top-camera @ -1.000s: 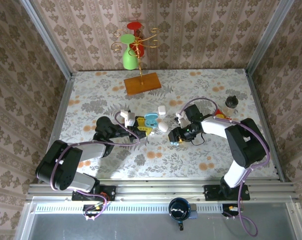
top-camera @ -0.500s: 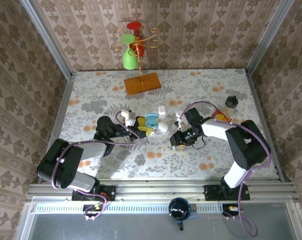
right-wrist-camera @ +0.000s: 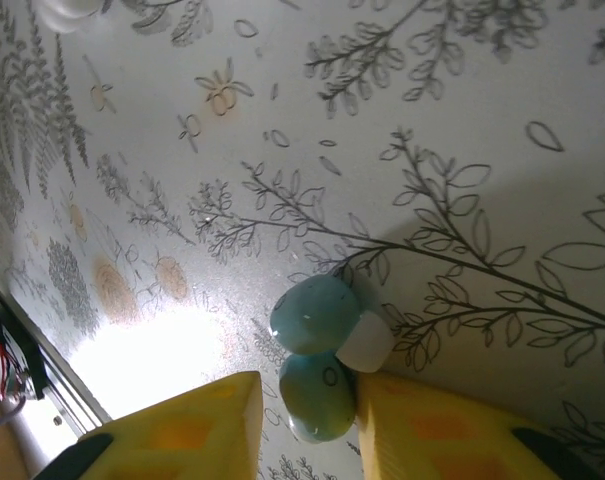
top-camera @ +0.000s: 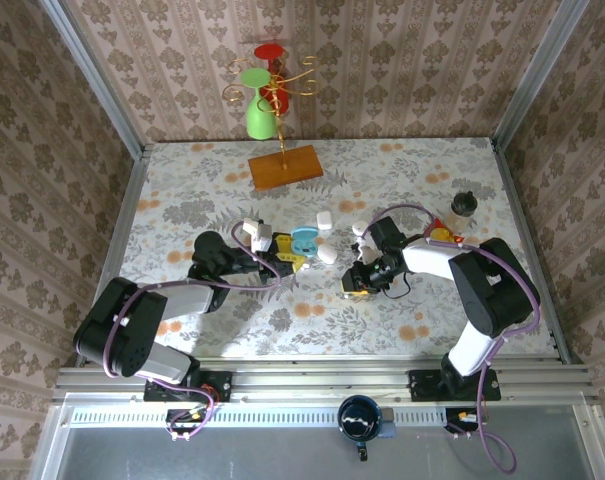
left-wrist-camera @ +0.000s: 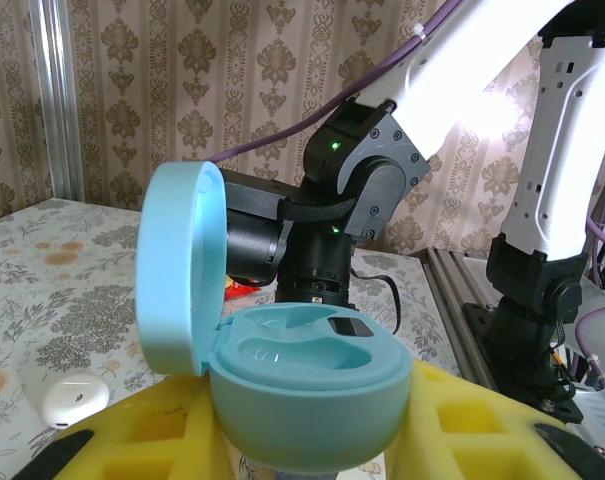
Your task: Insert wireless bluetooth earbuds into charging case
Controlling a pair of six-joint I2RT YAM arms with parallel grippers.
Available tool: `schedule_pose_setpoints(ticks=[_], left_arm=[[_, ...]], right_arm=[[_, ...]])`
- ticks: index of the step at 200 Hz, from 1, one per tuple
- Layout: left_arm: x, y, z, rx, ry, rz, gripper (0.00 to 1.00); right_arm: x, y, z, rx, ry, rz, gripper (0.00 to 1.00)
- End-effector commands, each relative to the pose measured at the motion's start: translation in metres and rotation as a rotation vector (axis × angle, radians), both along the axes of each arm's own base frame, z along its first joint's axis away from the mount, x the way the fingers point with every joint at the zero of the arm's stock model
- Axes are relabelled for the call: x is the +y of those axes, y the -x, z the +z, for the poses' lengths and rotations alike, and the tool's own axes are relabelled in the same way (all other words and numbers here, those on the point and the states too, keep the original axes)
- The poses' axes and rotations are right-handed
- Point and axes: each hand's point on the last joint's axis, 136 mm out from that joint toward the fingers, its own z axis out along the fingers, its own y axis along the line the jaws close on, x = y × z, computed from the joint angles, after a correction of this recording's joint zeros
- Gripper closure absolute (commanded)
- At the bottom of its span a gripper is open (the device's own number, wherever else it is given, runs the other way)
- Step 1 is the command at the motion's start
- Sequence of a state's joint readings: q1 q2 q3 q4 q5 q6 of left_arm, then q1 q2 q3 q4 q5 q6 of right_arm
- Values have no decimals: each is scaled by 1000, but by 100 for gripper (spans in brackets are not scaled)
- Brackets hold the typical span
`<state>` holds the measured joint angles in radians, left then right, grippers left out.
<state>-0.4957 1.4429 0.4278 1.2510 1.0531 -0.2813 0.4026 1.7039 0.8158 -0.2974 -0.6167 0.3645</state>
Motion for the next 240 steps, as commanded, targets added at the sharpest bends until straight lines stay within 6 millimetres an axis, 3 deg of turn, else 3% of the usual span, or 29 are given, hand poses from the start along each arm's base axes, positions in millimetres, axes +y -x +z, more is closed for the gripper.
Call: schedule_pose_setpoints(ticks=[1,38,73,110,179,209,238,240], left_arm=[[-1,1,12,-36,22,-29,71],[-1,1,11,-34,20,-31,71],[-1,0,10,-35,20,-26,72],[-2,-2,9,-36,19,-21,72],[-2,-12,1,-54,11,40,73],[-3,-20,-14,-57,-13,75,74],[-6,-25,-27,-26,-35,68,76],[-6,-25,-28,-25,-35,66,76]], right_arm=[[-2,3,-12,46,32,-29,71],[-5,1,-14,36,64,-44,77],[-7,-4,2,-42,87,-43,79],[-34,-8,27,-146,226,-88,80],[-92,-27,59,-313,689,-178,82],[-84,-34,74,-389,700,-159,82],[-57,-42,97,-529,601,-95,82],[-55,-42,106,-553,577,-99,82]])
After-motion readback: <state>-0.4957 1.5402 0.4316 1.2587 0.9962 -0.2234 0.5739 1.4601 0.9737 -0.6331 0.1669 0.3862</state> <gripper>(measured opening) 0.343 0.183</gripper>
